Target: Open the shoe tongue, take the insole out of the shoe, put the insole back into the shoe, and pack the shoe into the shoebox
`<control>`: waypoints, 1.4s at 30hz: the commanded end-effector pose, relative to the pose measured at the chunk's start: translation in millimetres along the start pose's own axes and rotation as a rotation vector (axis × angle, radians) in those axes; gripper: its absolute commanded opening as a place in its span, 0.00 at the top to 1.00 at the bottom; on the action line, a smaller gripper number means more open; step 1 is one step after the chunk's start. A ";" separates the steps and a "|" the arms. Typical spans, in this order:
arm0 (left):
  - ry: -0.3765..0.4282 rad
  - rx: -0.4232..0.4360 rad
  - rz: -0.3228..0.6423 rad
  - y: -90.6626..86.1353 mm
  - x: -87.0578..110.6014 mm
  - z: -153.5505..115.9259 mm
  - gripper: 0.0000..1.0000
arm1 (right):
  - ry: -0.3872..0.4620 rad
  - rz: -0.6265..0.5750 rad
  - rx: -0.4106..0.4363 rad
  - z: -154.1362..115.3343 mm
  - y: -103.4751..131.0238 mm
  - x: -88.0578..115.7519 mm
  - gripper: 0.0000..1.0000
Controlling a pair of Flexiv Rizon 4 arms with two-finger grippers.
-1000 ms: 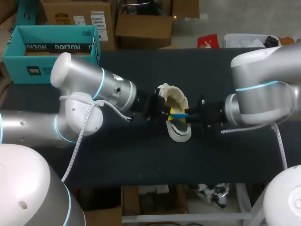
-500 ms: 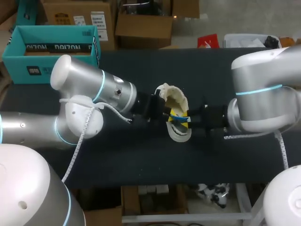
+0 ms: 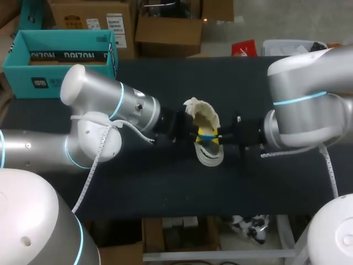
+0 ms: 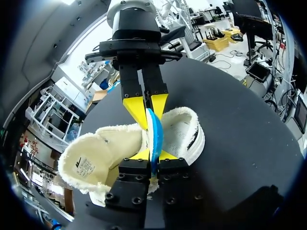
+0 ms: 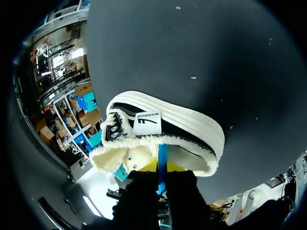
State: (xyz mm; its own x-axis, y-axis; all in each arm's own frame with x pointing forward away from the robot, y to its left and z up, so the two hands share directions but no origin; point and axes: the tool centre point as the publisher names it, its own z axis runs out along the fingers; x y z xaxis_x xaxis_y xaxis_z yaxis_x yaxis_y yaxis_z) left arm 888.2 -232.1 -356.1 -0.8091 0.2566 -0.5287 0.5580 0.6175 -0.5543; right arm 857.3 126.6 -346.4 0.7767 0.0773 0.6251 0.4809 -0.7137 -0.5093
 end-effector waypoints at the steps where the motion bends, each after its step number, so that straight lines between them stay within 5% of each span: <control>1: 0.006 -0.003 -0.008 -0.1 -5.7 9.9 1.00 | -0.031 0.002 0.013 19.7 11.5 7.0 1.00; 2: 0.006 -0.003 -0.010 0.2 -5.8 9.1 0.96 | -0.033 0.003 0.015 21.5 12.9 6.8 1.00; 3: 0.006 -0.003 -0.011 0.5 -5.9 7.8 0.79 | -0.034 0.004 0.016 22.9 14.3 6.2 1.00; 5: 0.006 0.000 -0.014 1.4 -5.6 3.9 0.59 | -0.038 0.007 0.016 24.0 16.0 4.5 1.00; 7: 0.005 0.015 -0.021 1.6 -5.4 -0.9 0.51 | -0.039 0.009 0.015 23.8 16.7 2.5 1.00; 11: 0.005 0.026 -0.021 -0.1 -3.5 -10.1 0.17 | -0.035 0.002 -0.011 16.9 13.2 0.4 1.00; 14: 0.009 0.048 -0.024 -2.9 -2.1 -17.2 0.05 | -0.044 -0.012 -0.040 10.7 9.3 0.8 1.00; 34: 0.125 0.119 -0.188 -21.4 -1.9 -88.4 0.00 | -0.159 -0.062 -0.126 7.7 24.5 -19.4 1.00; 38: 0.150 0.128 -0.220 -25.8 -1.9 -105.4 0.00 | -0.171 -0.061 -0.135 -1.5 18.3 -23.6 0.16; 42: 0.165 0.118 -0.245 -28.5 0.8 -119.9 0.00 | -0.188 -0.088 -0.181 -20.6 -0.3 -21.8 0.19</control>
State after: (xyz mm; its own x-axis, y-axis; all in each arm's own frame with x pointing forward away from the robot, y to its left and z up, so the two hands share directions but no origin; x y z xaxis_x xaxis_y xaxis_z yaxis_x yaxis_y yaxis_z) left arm 855.4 -174.8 -278.2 -0.9330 0.2365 -0.2712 0.3594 0.5752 -0.7349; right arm 846.3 111.1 -372.2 0.7883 0.2267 0.5720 0.4920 -0.7905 -0.3647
